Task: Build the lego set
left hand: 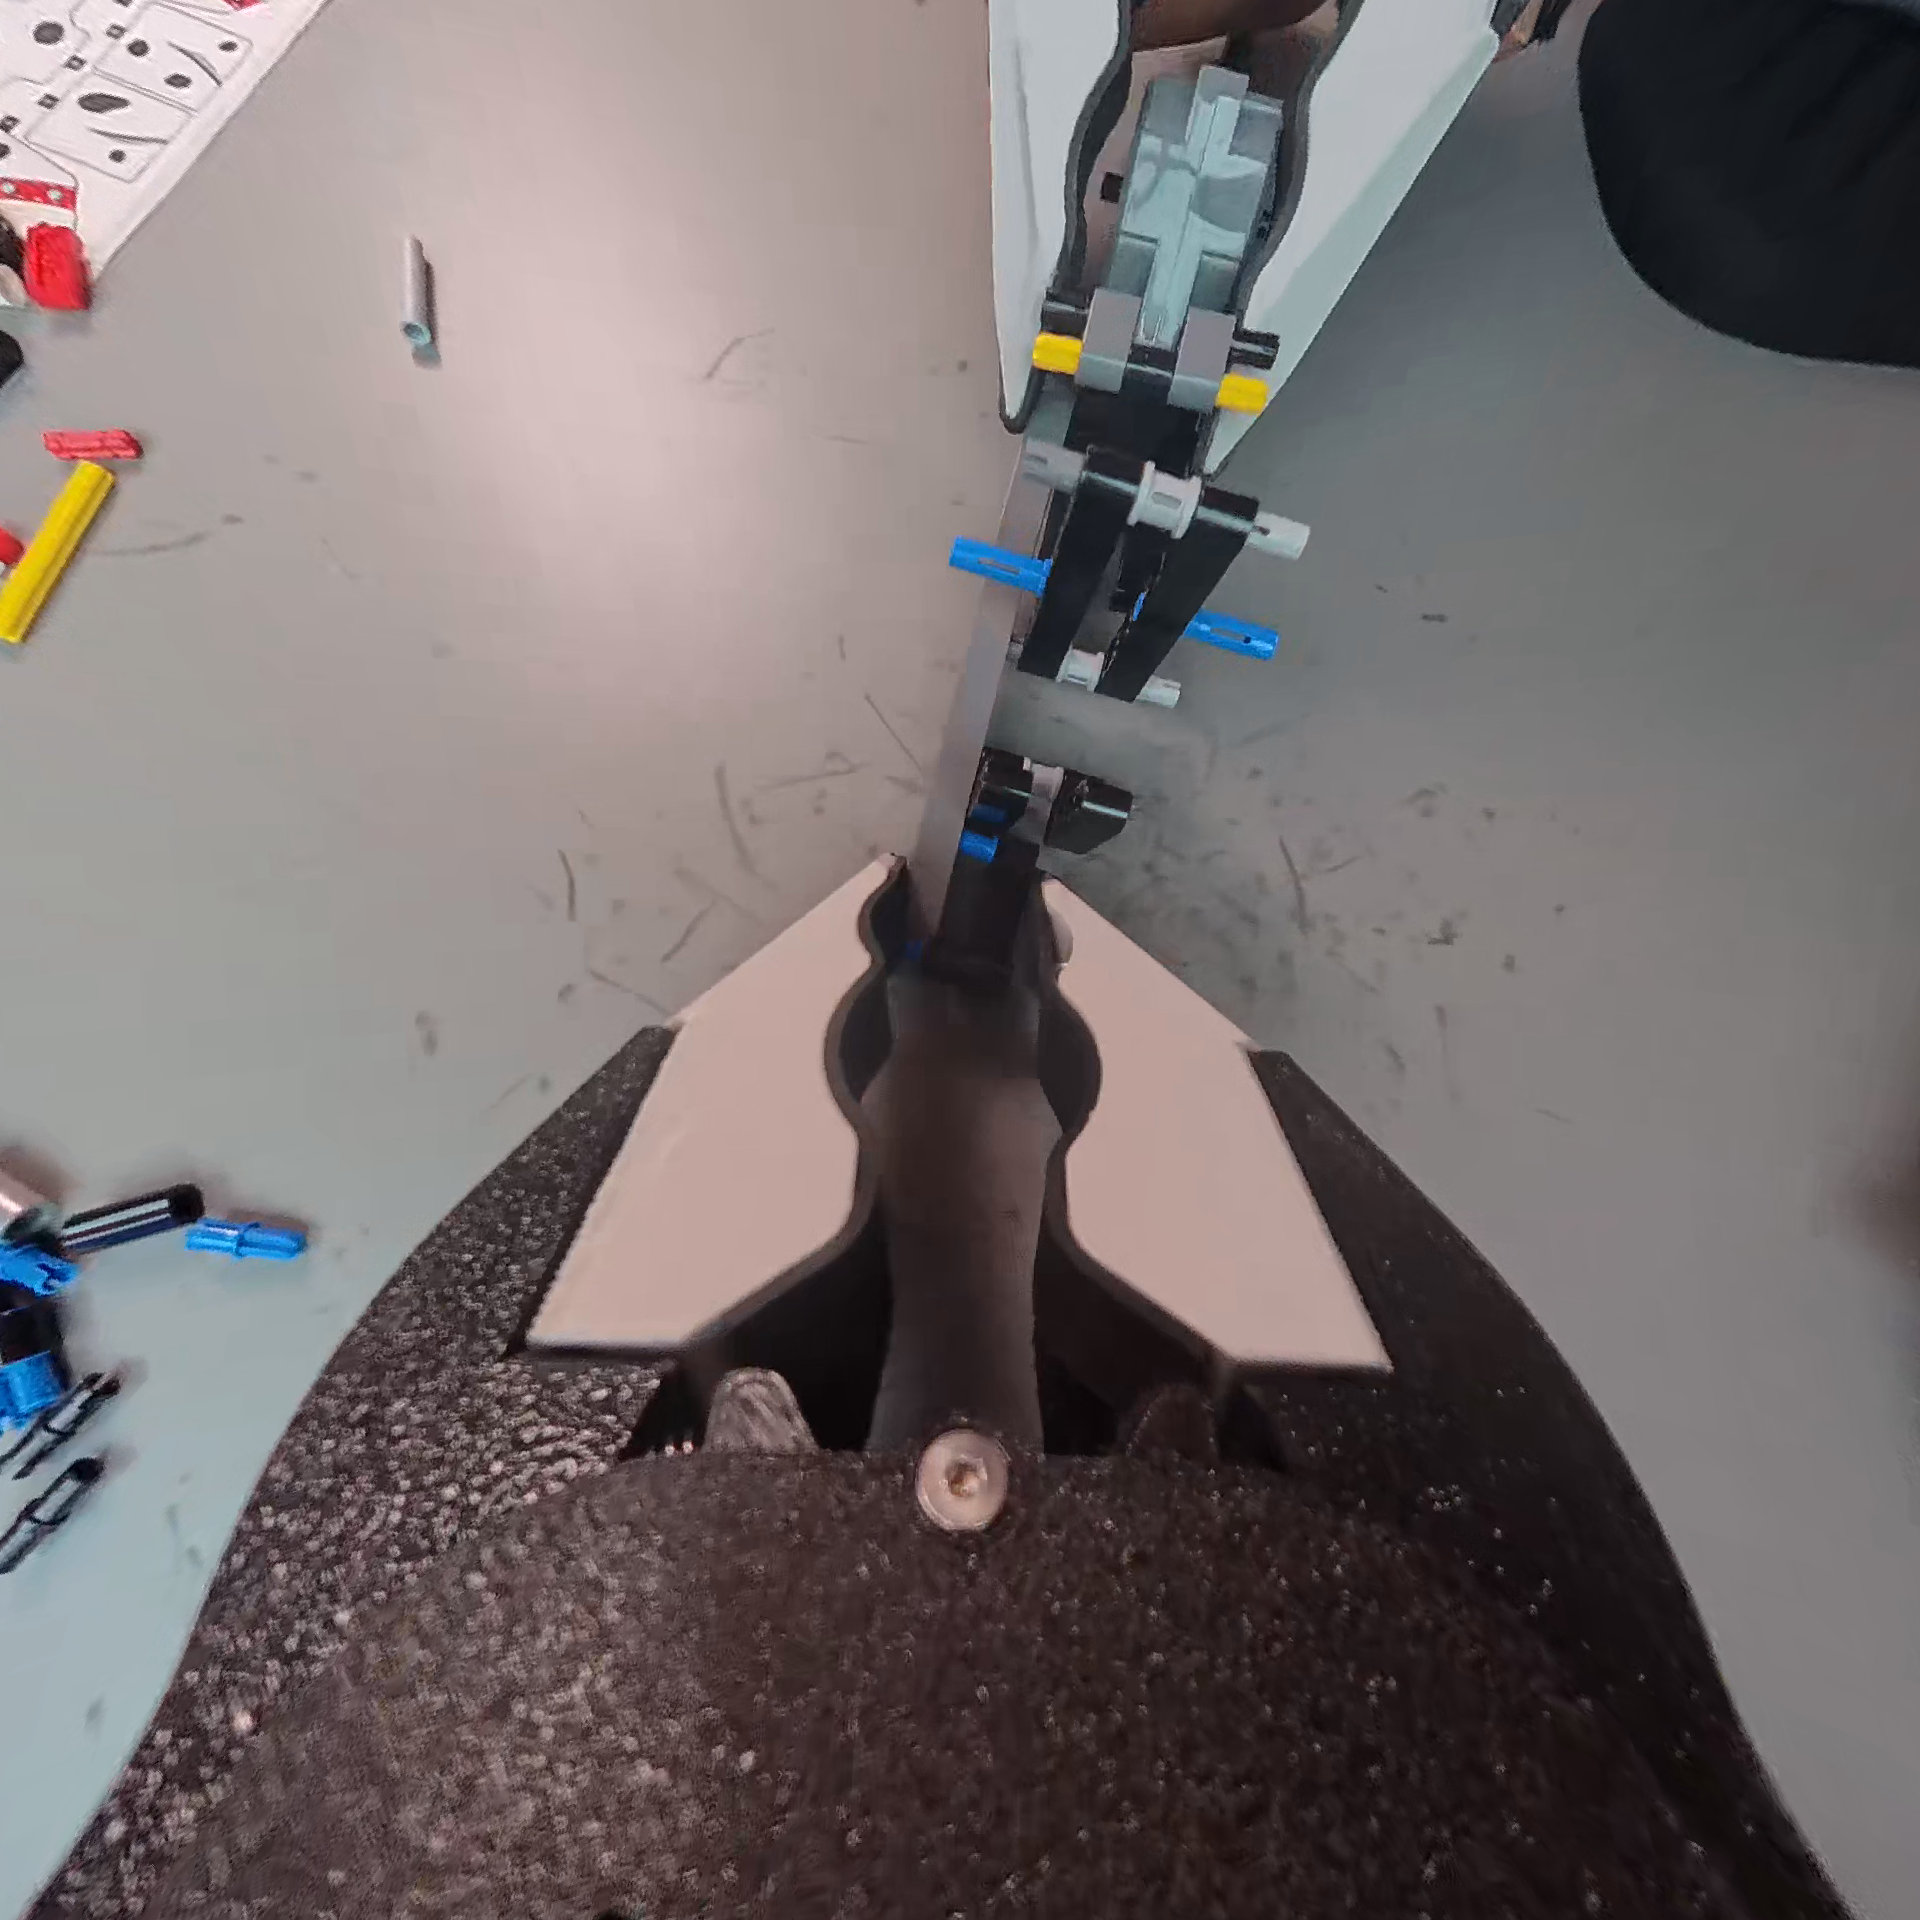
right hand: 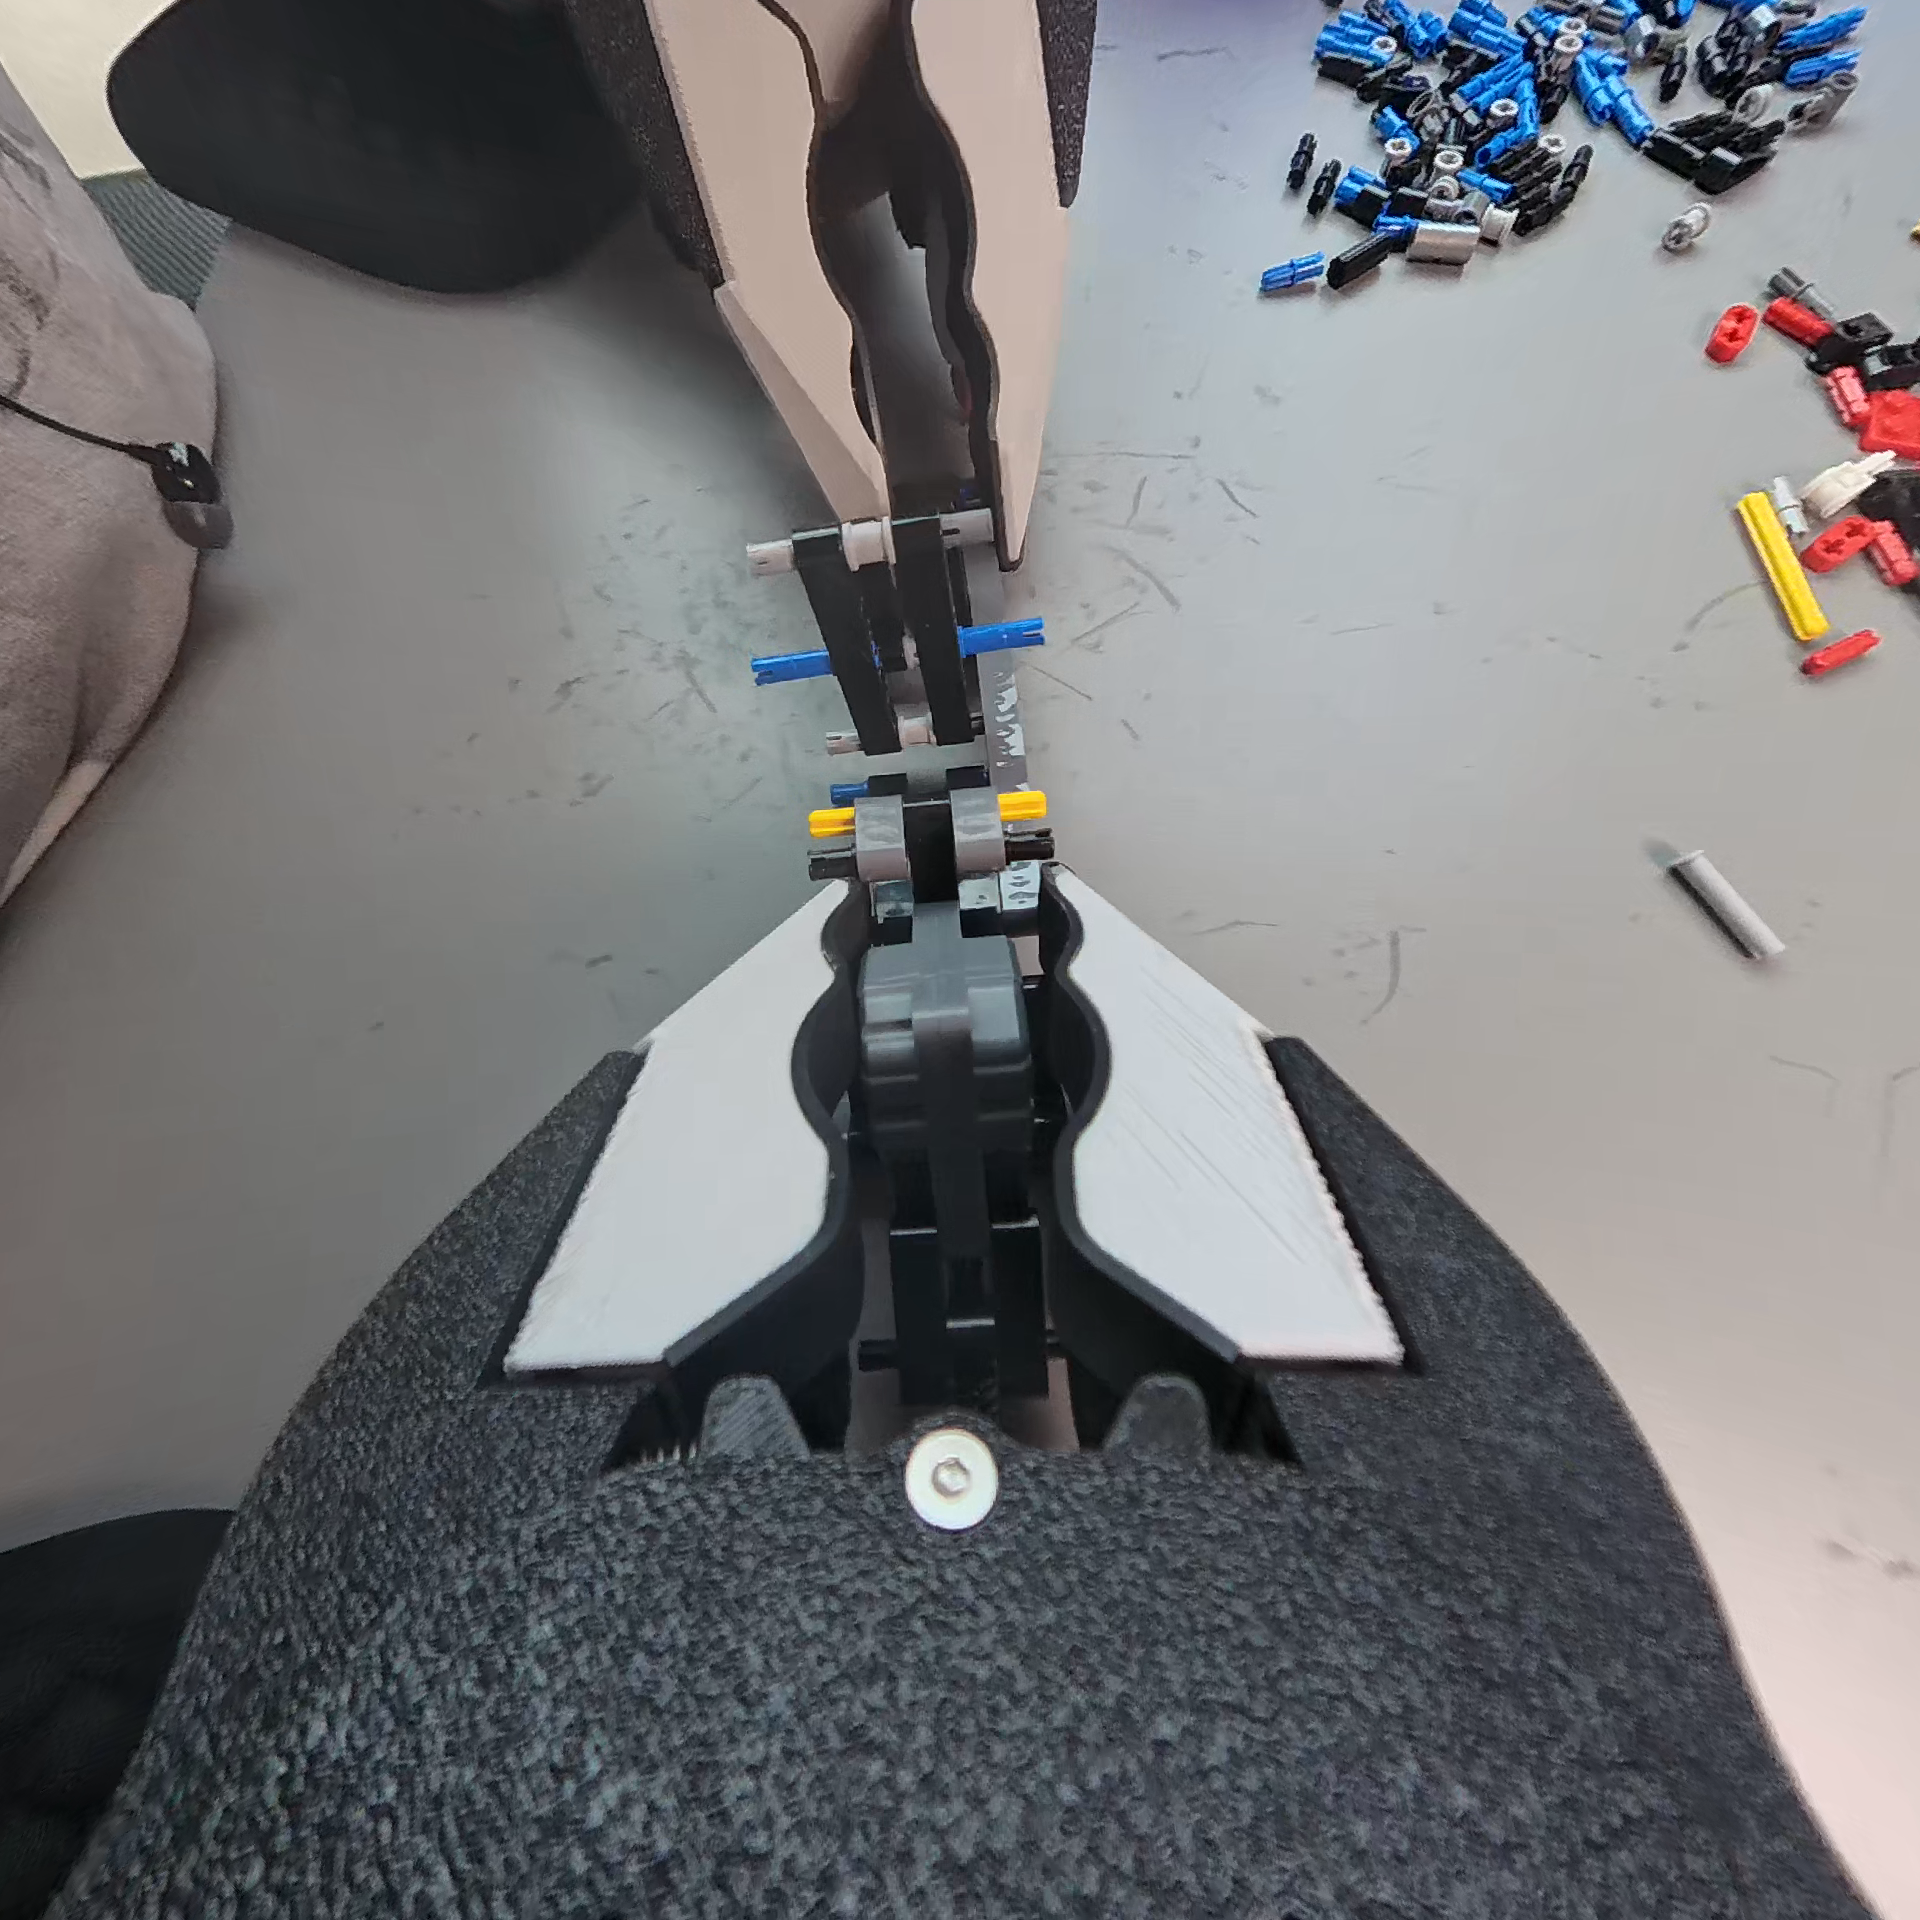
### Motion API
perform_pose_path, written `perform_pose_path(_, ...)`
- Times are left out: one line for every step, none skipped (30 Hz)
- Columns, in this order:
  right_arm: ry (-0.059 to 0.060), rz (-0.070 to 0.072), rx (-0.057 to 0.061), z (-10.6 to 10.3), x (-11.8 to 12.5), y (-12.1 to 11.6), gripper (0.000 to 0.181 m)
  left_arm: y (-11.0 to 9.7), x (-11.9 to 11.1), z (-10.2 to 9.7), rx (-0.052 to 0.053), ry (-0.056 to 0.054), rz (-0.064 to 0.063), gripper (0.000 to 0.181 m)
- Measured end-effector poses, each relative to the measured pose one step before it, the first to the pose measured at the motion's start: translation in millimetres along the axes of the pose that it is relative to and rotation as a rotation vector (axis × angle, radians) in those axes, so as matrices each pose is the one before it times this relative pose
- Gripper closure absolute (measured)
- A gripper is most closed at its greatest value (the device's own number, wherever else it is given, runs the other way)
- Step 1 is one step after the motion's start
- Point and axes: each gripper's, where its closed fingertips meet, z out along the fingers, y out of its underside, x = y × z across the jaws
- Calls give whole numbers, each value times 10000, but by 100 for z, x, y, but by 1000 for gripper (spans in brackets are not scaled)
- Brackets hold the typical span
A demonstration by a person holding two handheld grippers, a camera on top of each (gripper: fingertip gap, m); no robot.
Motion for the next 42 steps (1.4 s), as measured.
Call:
perform_pose_path(53, -54, -20, 6, 0, 19, 149, -28, 16, 22, 61, 2, -264, 157)
perform_pose_path(77, -44, 5, -1, 26, -10, 149, -53, -41, 0, 67, 14, -403, 157)
perform_pose_path(80, -17, -3, 9, 52, -2, 149, -76, -140, 24, 33, -143, -346, 158)
perform_pose_path(62, -66, -8, -16, 0, 38, 149, -54, -98, 40, 3, -154, -169, 157)
perform_pose_path(56, -74, -14, -27, 5, 10, 149, -77, -109, 53, 38, -91, -237, 157)
perform_pose_path(24, -31, -31, -18, 28, 27, 149, -97, -126, 56, 63, -91, -186, 157)
perform_pose_path(-16, -22, -28, -36, 2, 26, 149, -57, -68, 58, 40, -130, 43, 157)
perform_pose_path(-45, -50, -13, -40, -14, 44, 149, -1, -12, 51, 28, -221, 304, 157)
perform_pose_path(-79, -57, 13, -49, -74, 31, 149, 44, 99, 1, -23, -214, 612, 156)
perform_pose_path(-116, -45, 18, -30, -122, 36, 150, 68, 209, -37, -54, -97, 601, 156)
perform_pose_path(-83, 7, 37, -44, -78, 5, 150, 64, 317, -49, 6, 73, 635, 156)
perform_pose_path(-37, 27, 1, 2, -16, 9, 149, 37, 383, -24, 74, 240, 255, 155)
perform_pose_path(-12, -59, -18, -21, -34, 21, 150, -24, 118, -35, 101, 263, -269, 155)
perform_pose_path(8, -22, -14, 29, -4, -13, 149, -32, -11, -53, 51, 223, -337, 156)
perform_pose_path(7, -12, -21, -18, 36, 6, 149, -15, -79, 2, 2, 68, -184, 156)
perform_pose_path(51, -10, -28, -1, 132, 35, 149, -11, 29, 7, 4, 46, 0, 156)
perform_pose_path(85, 45, 5, 3, 231, 4, 148, -4, -18, 0, 2, 14, -7, 156)
perform_pose_path(140, 55, -20, -10, 301, 9, 146, -20, -42, -14, 11, 39, -82, 157)
perform_pose_path(291, 5, -195, -36, 471, 178, 145, -41, -47, -9, 28, 36, -113, 157)
perform_pose_path(369, 56, -320, -125, 582, 253, 144, -99, -18, -28, 59, 21, -110, 158)
perform_pose_path(250, -75, -161, -301, 289, -65, 142, -43, 6, -13, 32, -11, -69, 158)
perform_pose_path(239, -143, -142, -424, 128, -178, 141, -16, -13, -24, 20, -42, 5, 158)
perform_pose_path(319, -171, -131, -433, 161, -278, 139, -52, 33, -50, 43, -9, -12, 159)
perform_pose_path(279, -179, -137, -431, 91, -330, 137, -16, 40, -54, 14, 3, -38, 159)
perform_pose_path(247, -146, -207, -374, 69, -227, 135, -30, 15, -55, 20, -13, 7, 159)
perform_pose_path(158, -109, -306, -232, 10, -20, 136, -30, 25, -9, 12, -46, 35, 159)
perform_pose_path(-7, -58, -420, -5, -179, 276, 137, -6, 10, 54, 0, -69, 80, 158)
perform_pose_path(-267, 21, -540, 266, -505, 647, 138, 94, 39, 118, -65, -41, 100, 157)
perform_pose_path(-124, 68, -340, 517, -166, 444, 127, 111, 115, 131, -112, 33, 73, 156)
perform_pose_path(35, 8, -92, 564, 185, 174, 132, 7, -32, 104, -49, -108, 124, 156)
perform_pose_path(-205, 61, 50, 490, -165, 56, 133, 12, -101, 101, -40, -244, 214, 155)
perform_pose_path(-282, 107, 220, 126, -205, -248, 136, 63, -129, 63, -64, -331, 314, 153)
perform_pose_path(-362, 132, 110, -107, -305, -110, 139, 34, -79, 8, -25, -297, 382, 153)
perform_pose_path(-332, 75, 88, -83, -323, -44, 141, 66, 111, 14, -28, -102, 292, 152)
perform_pose_path(-210, 37, 125, -17, -159, -54, 143, 2, -28, -2, -5, -98, 97, 152)
perform_pose_path(-175, 96, 130, 0, -68, -17, 143, 2, -6, -6, 6, -28, 54, 151)
perform_pose_path(-185, 146, 91, -4, -24, 12, 144, 4, 1, 11, 13, 20, 63, 151)
perform_pose_path(-145, 98, 90, 10, -7, -17, 144, 4, -4, 2, 23, 44, 128, 151)
perform_pose_path(-123, 20, 72, -20, 2, -4, 144, -11, 0, 8, 14, 63, 76, 151)
perform_pose_path(-129, 28, 58, -30, -5, -6, 144, -4, 1, 6, 19, 66, 122, 151)
perform_pose_path(-134, 74, 53, -19, 10, -12, 144, 4, 8, 8, 28, 38, 216, 151)
perform_pose_path(-123, 57, 36, -32, -13, -4, 144, -25, 10, 1, 38, -10, 267, 152)
